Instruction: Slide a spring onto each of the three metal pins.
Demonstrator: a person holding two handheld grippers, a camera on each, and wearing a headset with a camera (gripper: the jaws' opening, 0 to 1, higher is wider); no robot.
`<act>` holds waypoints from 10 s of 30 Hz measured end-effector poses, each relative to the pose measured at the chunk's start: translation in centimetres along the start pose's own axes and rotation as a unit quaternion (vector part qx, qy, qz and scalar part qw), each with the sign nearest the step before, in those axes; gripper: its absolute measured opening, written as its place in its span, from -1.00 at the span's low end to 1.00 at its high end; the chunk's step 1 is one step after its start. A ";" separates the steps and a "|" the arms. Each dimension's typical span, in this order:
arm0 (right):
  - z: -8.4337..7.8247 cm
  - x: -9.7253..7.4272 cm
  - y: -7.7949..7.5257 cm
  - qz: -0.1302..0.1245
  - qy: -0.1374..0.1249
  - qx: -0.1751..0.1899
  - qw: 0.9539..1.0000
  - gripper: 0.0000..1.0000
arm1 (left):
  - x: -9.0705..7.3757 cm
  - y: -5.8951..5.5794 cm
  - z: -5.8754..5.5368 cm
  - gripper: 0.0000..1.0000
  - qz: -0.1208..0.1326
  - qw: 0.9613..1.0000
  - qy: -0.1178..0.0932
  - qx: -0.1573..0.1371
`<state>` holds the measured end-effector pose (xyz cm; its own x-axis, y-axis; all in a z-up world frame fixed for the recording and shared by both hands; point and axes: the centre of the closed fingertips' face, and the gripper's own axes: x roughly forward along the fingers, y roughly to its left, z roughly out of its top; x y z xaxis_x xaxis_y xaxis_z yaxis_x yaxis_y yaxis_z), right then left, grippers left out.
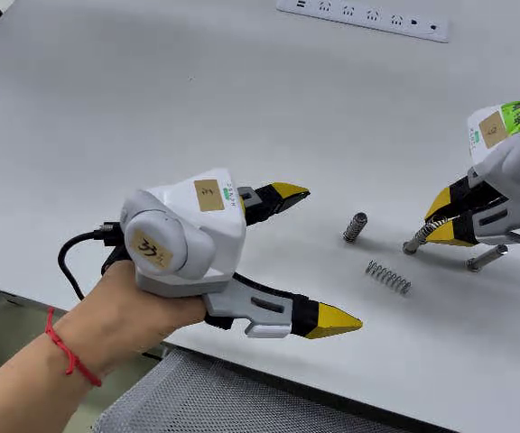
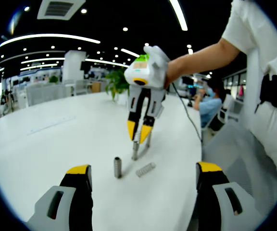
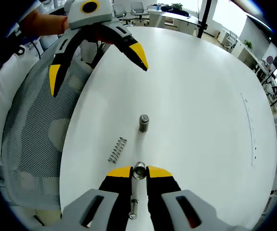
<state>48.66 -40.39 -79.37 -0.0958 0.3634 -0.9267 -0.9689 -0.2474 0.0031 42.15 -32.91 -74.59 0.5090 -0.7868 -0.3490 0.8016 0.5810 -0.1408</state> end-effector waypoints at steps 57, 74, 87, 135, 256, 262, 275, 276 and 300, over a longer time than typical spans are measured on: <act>-0.4 0.5 -0.5 -0.031 -0.051 0.042 0.997 -0.51 | -0.2 -0.4 0.1 0.79 0.001 1.000 0.011 0.007; 1.2 -5.8 2.7 -0.077 -0.176 0.103 0.976 0.08 | -0.8 -0.4 0.3 0.78 0.004 0.999 0.030 0.028; -1.9 -8.4 5.1 -0.112 -0.250 0.163 0.948 0.47 | -1.1 -0.9 0.1 0.75 0.000 0.997 0.060 0.049; -11.8 -7.8 9.3 -0.158 -0.338 0.256 0.892 0.77 | 7.9 -2.9 -4.5 -0.19 -0.066 0.945 0.258 0.188; 1.0 -13.2 6.6 -0.078 -0.490 0.335 0.801 -0.40 | 5.9 -7.5 5.3 -0.79 -0.074 0.997 0.028 0.022; 2.5 -13.1 7.0 -0.058 -0.494 0.339 0.799 -0.48 | 5.6 -7.7 6.0 -0.79 -0.074 0.997 0.005 0.012; 3.9 -13.6 7.4 -0.039 -0.505 0.349 0.789 -0.71 | 5.3 -8.0 6.9 -0.79 -0.079 0.997 -0.021 0.005; 3.9 -13.7 7.4 -0.039 -0.505 0.349 0.788 -0.71 | 5.3 -8.0 6.9 -0.79 -0.080 0.997 -0.022 0.005; 5.0 -13.8 8.3 -0.052 -0.457 0.279 0.843 -0.75 | 5.6 -8.8 6.6 -0.79 -0.098 0.995 -0.014 0.007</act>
<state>40.82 -43.01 -64.66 0.1074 0.9606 -0.2564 -0.9152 0.1962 0.3520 40.03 -43.83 -69.15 0.3513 -0.8903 -0.2897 0.8905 0.4133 -0.1901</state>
